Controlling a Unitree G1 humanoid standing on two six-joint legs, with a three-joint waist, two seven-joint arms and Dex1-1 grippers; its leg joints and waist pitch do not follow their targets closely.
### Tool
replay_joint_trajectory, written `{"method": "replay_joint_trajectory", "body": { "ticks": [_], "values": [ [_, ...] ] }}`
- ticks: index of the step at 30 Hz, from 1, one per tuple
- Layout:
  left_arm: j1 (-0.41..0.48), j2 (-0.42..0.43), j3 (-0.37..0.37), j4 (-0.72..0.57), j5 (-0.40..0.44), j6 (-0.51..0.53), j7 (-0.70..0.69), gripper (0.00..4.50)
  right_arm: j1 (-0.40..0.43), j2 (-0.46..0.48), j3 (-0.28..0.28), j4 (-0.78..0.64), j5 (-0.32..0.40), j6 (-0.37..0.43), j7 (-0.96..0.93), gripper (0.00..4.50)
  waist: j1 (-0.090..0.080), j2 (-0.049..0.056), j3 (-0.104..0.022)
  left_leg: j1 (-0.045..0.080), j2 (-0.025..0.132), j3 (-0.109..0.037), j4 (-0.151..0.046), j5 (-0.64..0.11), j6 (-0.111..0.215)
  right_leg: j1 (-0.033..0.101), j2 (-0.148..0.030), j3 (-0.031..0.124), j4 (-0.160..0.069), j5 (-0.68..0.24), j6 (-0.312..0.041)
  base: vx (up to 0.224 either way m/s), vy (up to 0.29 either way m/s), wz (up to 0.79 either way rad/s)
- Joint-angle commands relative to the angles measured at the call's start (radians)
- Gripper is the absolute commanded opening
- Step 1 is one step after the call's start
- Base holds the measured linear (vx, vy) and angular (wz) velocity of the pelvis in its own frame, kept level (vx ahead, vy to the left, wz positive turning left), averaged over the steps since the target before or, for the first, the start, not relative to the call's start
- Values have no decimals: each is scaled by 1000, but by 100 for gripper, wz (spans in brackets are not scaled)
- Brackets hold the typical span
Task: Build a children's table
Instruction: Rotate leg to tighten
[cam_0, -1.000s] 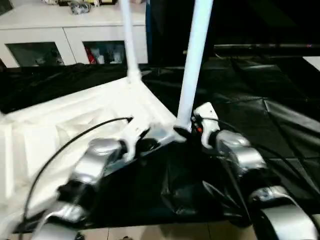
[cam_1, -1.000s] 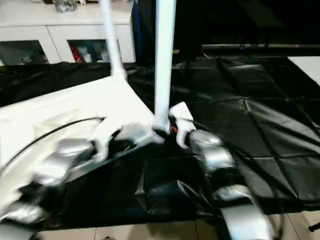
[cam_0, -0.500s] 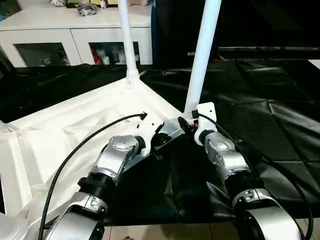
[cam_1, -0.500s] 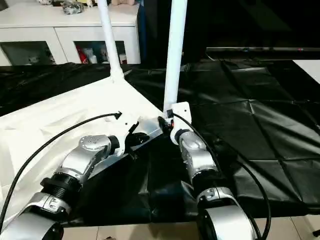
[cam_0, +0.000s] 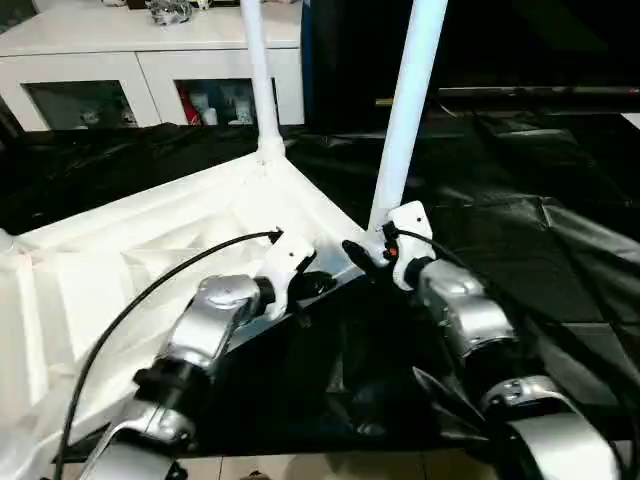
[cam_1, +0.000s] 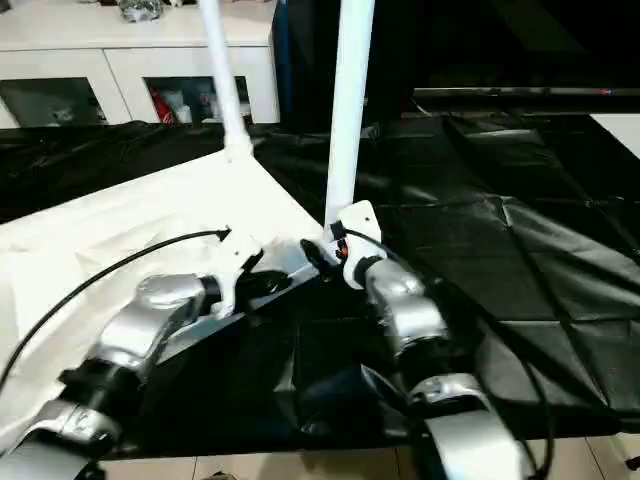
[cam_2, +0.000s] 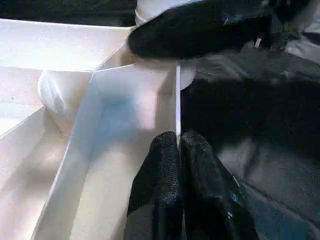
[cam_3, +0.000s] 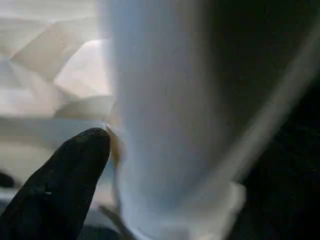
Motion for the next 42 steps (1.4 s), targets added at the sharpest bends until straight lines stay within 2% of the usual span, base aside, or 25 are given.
{"method": "replay_joint_trajectory", "body": {
  "ticks": [1, 4, 8, 10, 12, 14, 18, 24, 26, 29, 32, 33, 34, 36, 37, 39, 40, 42],
  "values": [
    [13, -1, 12, -49, -67, -25, -57, 0, 19, -23, 30, -38, 2, 11, 76, 448, 1, -18, -64, 8, 55, -15, -58, -106, 97, 56, -81, 50, -62, -84, -215, 0, 0, 0],
    [28, 16, 7, -79, -81, -11, -93, 0, 22, -73, 63, -43, -9, 3, 173, 448, 2, -18, -64, 6, 56, -15, -57, -114, 98, 57, -83, 49, -65, -106, -217, 0, 0, 0],
    [32, 21, 8, -88, -81, -6, -104, 0, 21, -93, 76, -39, -9, 13, 229, 448, 3, -21, -63, 8, 56, -15, -56, -113, 98, 54, -82, 49, -65, -123, -220, 0, 0, 0],
    [33, 25, 7, -91, -84, -4, -106, 0, 20, -97, 77, -43, -5, 21, 247, 422, 4, -23, -64, 8, 57, -15, -56, -107, 101, 55, -83, 49, -64, -118, -221, 0, 0, 0],
    [36, 28, 7, -94, -87, -3, -106, 0, 18, -96, 77, -44, 4, 26, 263, 422, 4, -25, -64, 7, 56, -14, -55, -100, 104, 55, -83, 49, -63, -111, -223, 0, 0, 0],
    [37, 28, 8, -96, -88, -2, -106, 0, 17, -96, 78, -44, 9, 29, 269, 390, 4, -24, -66, 6, 57, -15, -53, -89, 109, 55, -82, 48, -61, -100, -225, 0, 0, 0],
    [41, 28, 10, -101, -86, 2, -109, 0, 19, -93, 82, -46, 13, 27, 284, 358, 5, -25, -68, 4, 55, -14, -49, -64, 120, 56, -82, 47, -57, -73, -228, 0, 0, 0],
    [41, 28, 10, -98, -86, 2, -107, 0, 28, -88, 81, -47, 15, 31, 289, 305, 5, -24, -65, 5, 56, -15, -51, -86, 114, 54, -82, 46, -60, -110, -225, 0, 0, 0],
    [40, 25, 8, -92, -78, 4, -92, 0, 39, -77, 74, -56, 19, 52, 265, 285, 5, -25, -65, 4, 55, -15, -51, -89, 109, 54, -82, 47, -61, -118, -220, 0, 0, 0],
    [20, 2, 9, -52, -46, 12, -26, 0, 50, -34, 51, -45, 13, 73, 150, 280, 3, -23, -66, 5, 56, -16, -52, -85, 106, 52, -82, 48, -60, -113, -220, 0, 0, 0],
    [2, -12, 5, -21, -24, 17, 14, 0, 52, -1, 32, -28, 6, 78, 55, 278, 1, -23, -65, 9, 54, -17, -55, -105, 80, 53, -84, 48, -66, -153, -209, 0, 0, 0],
    [-11, -23, 4, 2, -10, 23, 46, 0, 51, 21, 20, -13, -1, 80, -13, 277, 0, -20, -64, 8, 55, -17, -56, -107, 77, 51, -84, 49, -66, -154, -208, 0, 0, 0],
    [-30, -40, 5, 32, 6, 30, 90, 0, 50, 46, 6, 6, -8, 81, -89, 277, -4, -16, -61, 11, 54, -16, -59, -124, 67, 45, -81, 50, -72, -173, -202, 0, 0, 0],
    [-72, -82, -1, 98, 41, 48, 184, 0, 46, 109, -14, 51, -30, 73, -260, 277, -5, -10, -62, 15, 55, -19, -63, -146, 41, 46, -84, 50, -75, -202, -194, 0, 0, 0],
    [-96, -107, -18, 132, 66, 51, 226, 0, 41, 153, -25, 82, -37, 58, -351, 277, -6, -9, -59, 21, 54, -19, -66, -178, 23, 41, -84, 50, -81, -235, -187, 0, 0, 0],
    [-103, -115, -29, 143, 76, 50, 234, 0, 39, 173, -27, 93, -37, 52, -372, 277, -6, -11, -58, 24, 54, -18, -68, -207, 13, 41, -86, 51, -87, -261, -180, 0, 0, 0],
    [-113, -129, -46, 156, 85, 41, 236, 0, 32, 201, -24, 106, -34, 34, -378, 277, -6, -10, -54, 25, 55, -20, -73, -254, 3, 41, -88, 51, -92, -309, -163, 0, 0, 0],
    [-117, -134, -53, 157, 86, 30, 230, 0, 25, 214, -29, 108, -22, 12, -365, 277, -7, -9, -51, 27, 55, -23, -78, -296, -5, 42, -89, 51, -97, -349, -146, 0, 0, 0]
  ]
}}
